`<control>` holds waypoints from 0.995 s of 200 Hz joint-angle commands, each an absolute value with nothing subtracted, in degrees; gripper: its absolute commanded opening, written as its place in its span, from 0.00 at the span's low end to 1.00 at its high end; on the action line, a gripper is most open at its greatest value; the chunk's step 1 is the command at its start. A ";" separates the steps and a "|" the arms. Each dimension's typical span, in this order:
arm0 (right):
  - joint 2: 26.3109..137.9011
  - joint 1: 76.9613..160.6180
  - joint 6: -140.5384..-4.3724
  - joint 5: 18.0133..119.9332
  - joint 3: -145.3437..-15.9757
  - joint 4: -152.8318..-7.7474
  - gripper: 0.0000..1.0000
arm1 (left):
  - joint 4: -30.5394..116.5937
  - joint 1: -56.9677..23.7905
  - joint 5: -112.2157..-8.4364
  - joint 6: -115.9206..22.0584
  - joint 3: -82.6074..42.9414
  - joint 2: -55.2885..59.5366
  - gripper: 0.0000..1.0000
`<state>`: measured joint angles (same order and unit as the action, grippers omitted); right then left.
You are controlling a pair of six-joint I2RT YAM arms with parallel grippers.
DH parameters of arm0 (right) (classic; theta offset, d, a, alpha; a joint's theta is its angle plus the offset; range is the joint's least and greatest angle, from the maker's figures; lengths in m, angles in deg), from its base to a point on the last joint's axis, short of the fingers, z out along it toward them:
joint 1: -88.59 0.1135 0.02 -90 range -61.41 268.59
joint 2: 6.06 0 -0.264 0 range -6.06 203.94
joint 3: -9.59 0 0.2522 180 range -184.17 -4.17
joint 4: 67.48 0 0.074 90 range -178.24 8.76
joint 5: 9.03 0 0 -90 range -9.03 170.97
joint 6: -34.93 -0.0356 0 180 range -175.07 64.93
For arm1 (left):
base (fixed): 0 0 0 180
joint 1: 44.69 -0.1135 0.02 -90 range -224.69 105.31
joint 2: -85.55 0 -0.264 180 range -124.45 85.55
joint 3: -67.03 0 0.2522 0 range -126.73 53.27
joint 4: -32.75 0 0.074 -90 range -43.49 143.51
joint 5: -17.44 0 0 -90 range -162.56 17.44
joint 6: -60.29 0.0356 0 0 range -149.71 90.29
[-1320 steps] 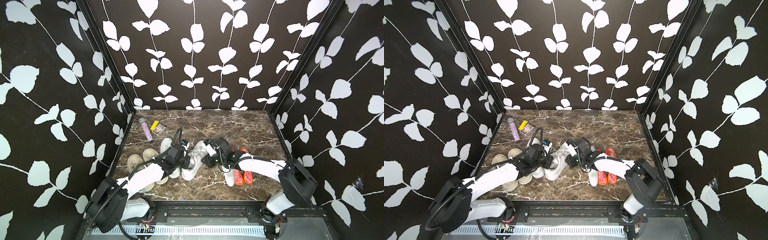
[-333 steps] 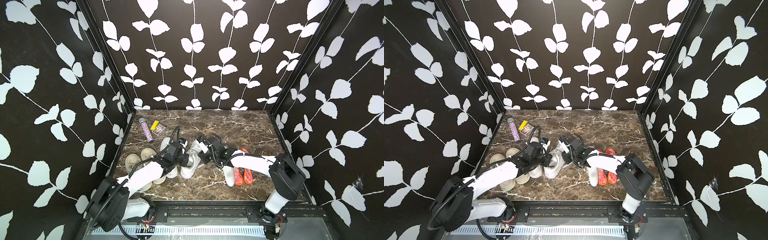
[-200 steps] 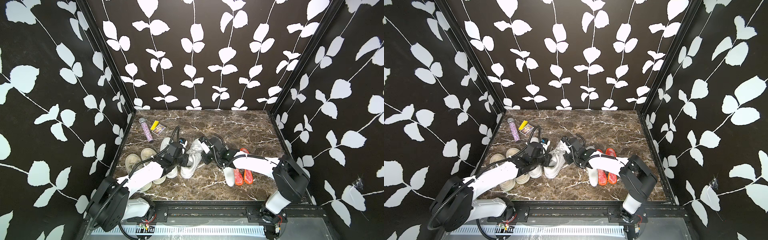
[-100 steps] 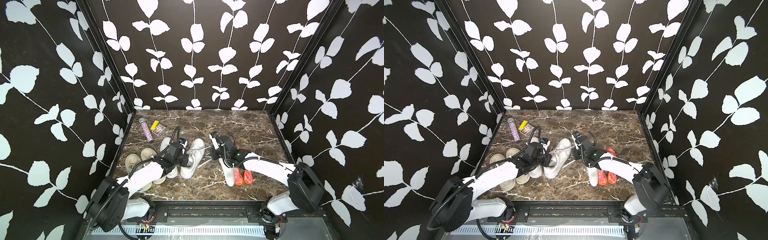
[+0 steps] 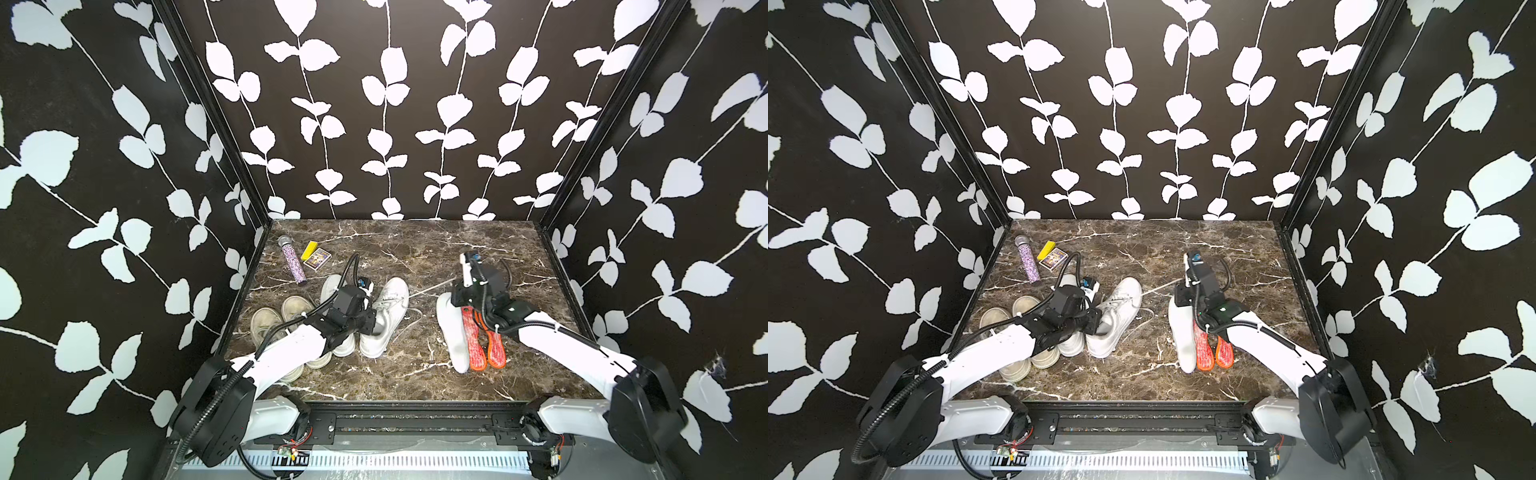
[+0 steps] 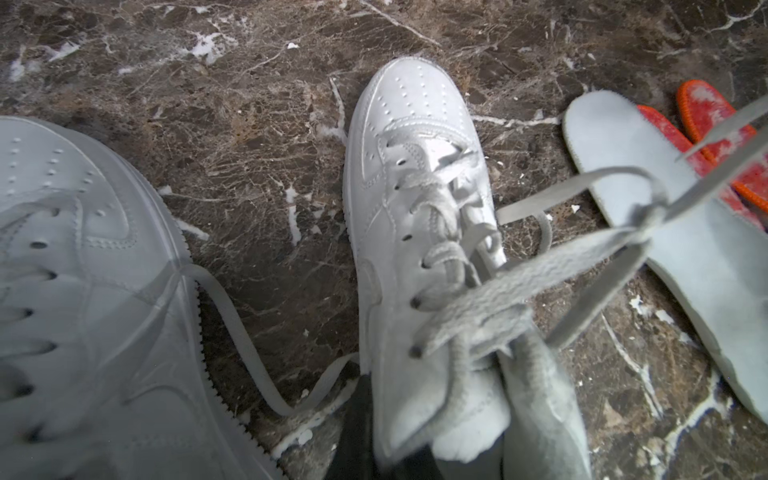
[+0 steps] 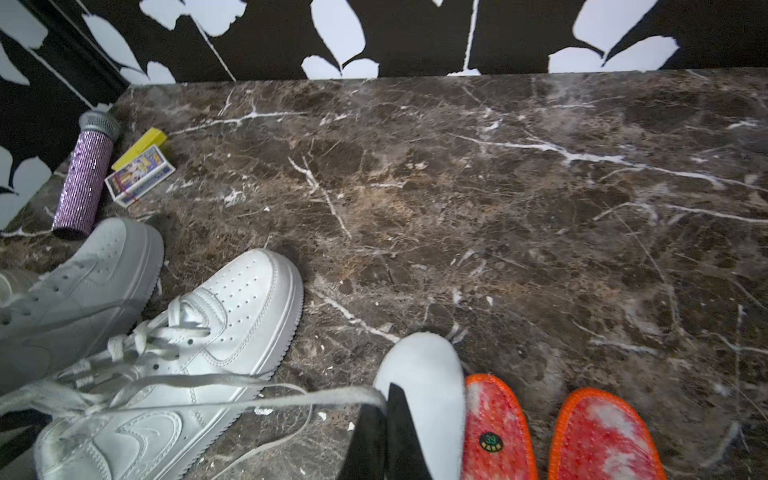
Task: Remove the insole from the shoe
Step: Untie the shoelace on the shoe.
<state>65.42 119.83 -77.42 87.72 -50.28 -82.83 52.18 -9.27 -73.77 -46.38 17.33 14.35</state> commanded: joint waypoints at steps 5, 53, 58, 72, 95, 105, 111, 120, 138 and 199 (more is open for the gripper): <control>62.98 118.65 -79.39 87.96 -49.94 -81.69 0.00 | 52.09 -9.36 -74.27 -46.40 17.94 16.12 0.00; 63.26 118.66 -79.16 85.04 -50.14 -81.08 0.00 | 51.79 -9.36 -73.72 -46.50 17.76 16.00 0.00; 63.62 118.72 -79.07 83.71 -50.21 -80.78 0.00 | 51.67 -9.36 -73.57 -46.50 17.63 16.01 0.00; 64.75 118.82 -78.87 80.26 -50.89 -80.33 0.00 | 51.37 -9.36 -72.69 -46.43 17.50 15.78 0.00; 66.66 121.33 -76.51 76.14 -52.64 -79.58 0.00 | 50.59 -9.36 -71.24 -46.23 17.06 15.42 0.00; 67.78 123.28 -74.75 74.30 -54.05 -79.92 0.09 | 50.17 -9.36 -70.78 -46.15 16.92 15.44 0.00; 68.56 124.55 -73.66 73.93 -54.94 -80.39 0.18 | 49.91 -9.36 -70.54 -46.07 16.89 15.46 0.00; 69.41 126.83 -72.09 75.27 -55.93 -81.20 0.31 | 49.69 -9.41 -70.19 -45.99 16.81 15.48 0.00; 70.74 130.76 -69.72 80.37 -57.43 -82.58 0.49 | 49.54 -9.36 -69.63 -45.72 16.62 15.35 0.00; 77.81 137.47 -64.62 82.53 -64.00 -86.45 0.65 | 48.18 -8.94 -66.36 -45.09 16.36 14.61 0.00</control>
